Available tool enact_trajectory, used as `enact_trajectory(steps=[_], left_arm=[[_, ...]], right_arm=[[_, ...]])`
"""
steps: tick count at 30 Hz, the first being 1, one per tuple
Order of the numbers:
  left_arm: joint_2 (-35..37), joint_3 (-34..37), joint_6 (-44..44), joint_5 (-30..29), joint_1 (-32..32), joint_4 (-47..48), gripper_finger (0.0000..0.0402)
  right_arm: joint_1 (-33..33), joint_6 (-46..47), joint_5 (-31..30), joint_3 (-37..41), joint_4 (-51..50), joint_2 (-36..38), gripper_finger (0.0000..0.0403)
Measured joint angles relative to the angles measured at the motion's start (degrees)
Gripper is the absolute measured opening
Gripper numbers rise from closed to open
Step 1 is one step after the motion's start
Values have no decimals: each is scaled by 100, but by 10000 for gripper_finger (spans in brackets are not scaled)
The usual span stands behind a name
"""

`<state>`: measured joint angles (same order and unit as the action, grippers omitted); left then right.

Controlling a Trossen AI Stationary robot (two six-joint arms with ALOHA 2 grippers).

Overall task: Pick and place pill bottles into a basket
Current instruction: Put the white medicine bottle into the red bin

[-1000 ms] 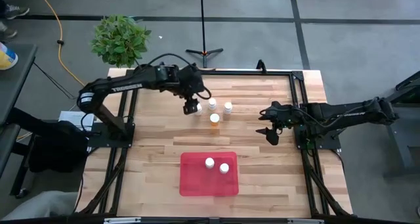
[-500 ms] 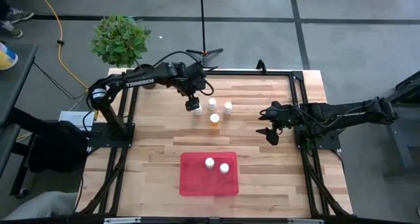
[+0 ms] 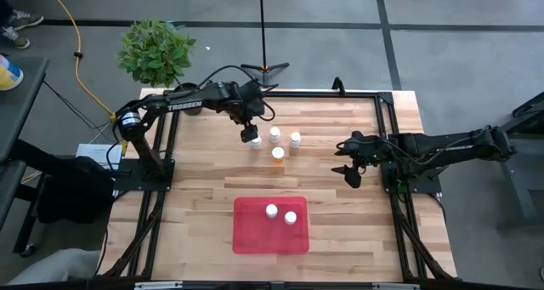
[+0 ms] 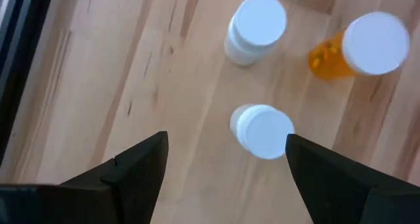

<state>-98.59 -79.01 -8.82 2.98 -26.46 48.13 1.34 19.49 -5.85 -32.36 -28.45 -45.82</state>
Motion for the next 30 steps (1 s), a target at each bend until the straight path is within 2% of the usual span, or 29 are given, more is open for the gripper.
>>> enact_trajectory(steps=[30], left_arm=[[-691,5,-12,269,22,-224,340]], right_arm=[[0,0,-20,0,0,2,287]])
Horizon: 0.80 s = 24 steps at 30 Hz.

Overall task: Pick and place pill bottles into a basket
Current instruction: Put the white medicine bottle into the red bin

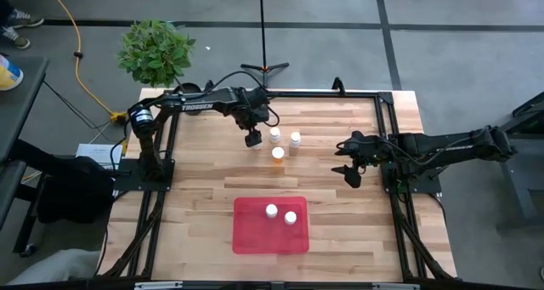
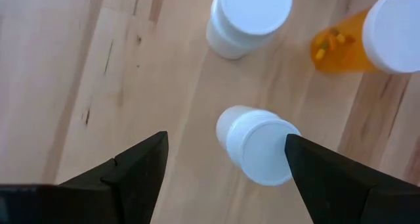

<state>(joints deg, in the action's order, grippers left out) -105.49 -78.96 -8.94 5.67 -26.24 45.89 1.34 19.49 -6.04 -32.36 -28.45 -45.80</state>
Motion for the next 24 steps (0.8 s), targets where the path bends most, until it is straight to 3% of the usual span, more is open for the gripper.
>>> enact_trajectory(steps=[15,24], left_arm=[[-15,7,15,262,0,28,340],[-13,7,-14,111,0,9,340]], right_arm=[[0,0,0,0,0,-2,287],[0,2,-2,0,0,-2,287]])
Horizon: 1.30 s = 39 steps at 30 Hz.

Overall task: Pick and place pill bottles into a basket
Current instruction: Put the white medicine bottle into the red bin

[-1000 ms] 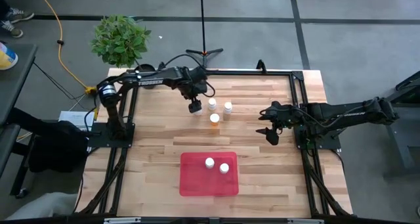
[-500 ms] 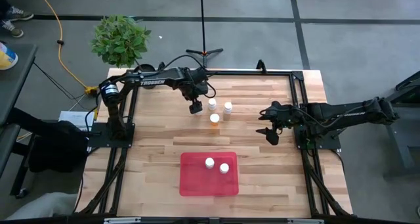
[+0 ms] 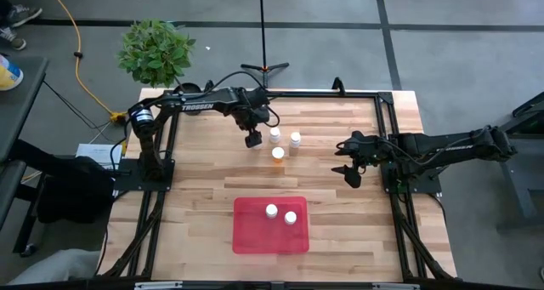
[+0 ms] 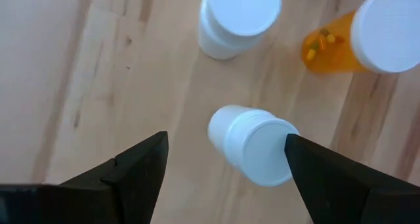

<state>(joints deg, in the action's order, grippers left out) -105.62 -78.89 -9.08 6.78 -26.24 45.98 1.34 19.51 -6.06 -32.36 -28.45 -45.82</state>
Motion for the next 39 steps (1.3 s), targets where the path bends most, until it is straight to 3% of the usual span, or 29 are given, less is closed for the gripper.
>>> enact_trajectory(steps=[12,22,32,39], left_arm=[[-22,-208,-76,-352,2,95,340],[-18,-321,-74,-249,0,352,340],[-15,-323,-52,221,90,409,340],[-9,-326,-59,19,195,306,340]], right_arm=[[0,1,2,0,-1,2,287],[0,20,2,0,-50,0,287],[0,105,4,0,-68,0,287],[0,105,4,0,-68,0,287]])
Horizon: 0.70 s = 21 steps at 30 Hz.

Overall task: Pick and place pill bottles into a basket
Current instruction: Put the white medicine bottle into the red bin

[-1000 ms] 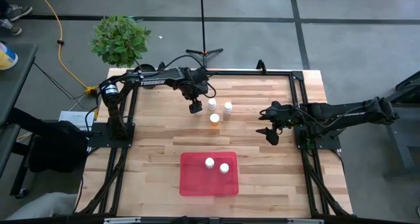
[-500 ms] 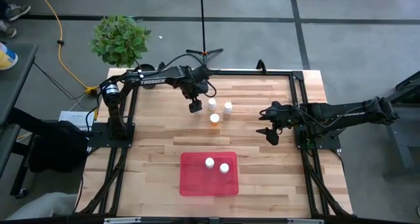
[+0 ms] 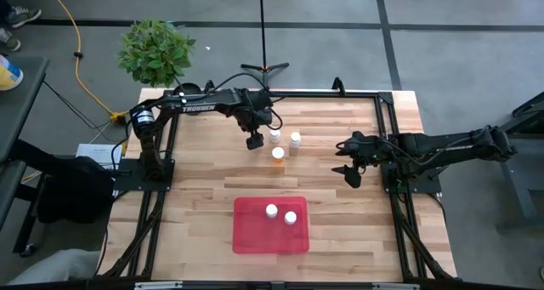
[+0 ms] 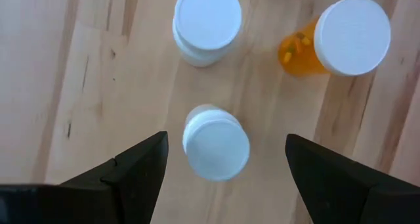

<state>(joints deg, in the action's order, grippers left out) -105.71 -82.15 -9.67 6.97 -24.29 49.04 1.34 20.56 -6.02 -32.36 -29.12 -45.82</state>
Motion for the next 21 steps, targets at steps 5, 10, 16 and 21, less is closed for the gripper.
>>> enact_trajectory(steps=[5,10,16,21], left_arm=[[2,0,-4,-308,-9,-9,340],[2,4,-46,-333,1,-2,340],[2,7,-87,-378,41,9,340],[2,9,-122,-537,85,21,344]], right_arm=[[0,0,0,0,-1,2,287],[-1,0,0,0,-24,1,287],[-1,0,0,0,-31,1,287],[0,0,0,0,-55,0,287]])
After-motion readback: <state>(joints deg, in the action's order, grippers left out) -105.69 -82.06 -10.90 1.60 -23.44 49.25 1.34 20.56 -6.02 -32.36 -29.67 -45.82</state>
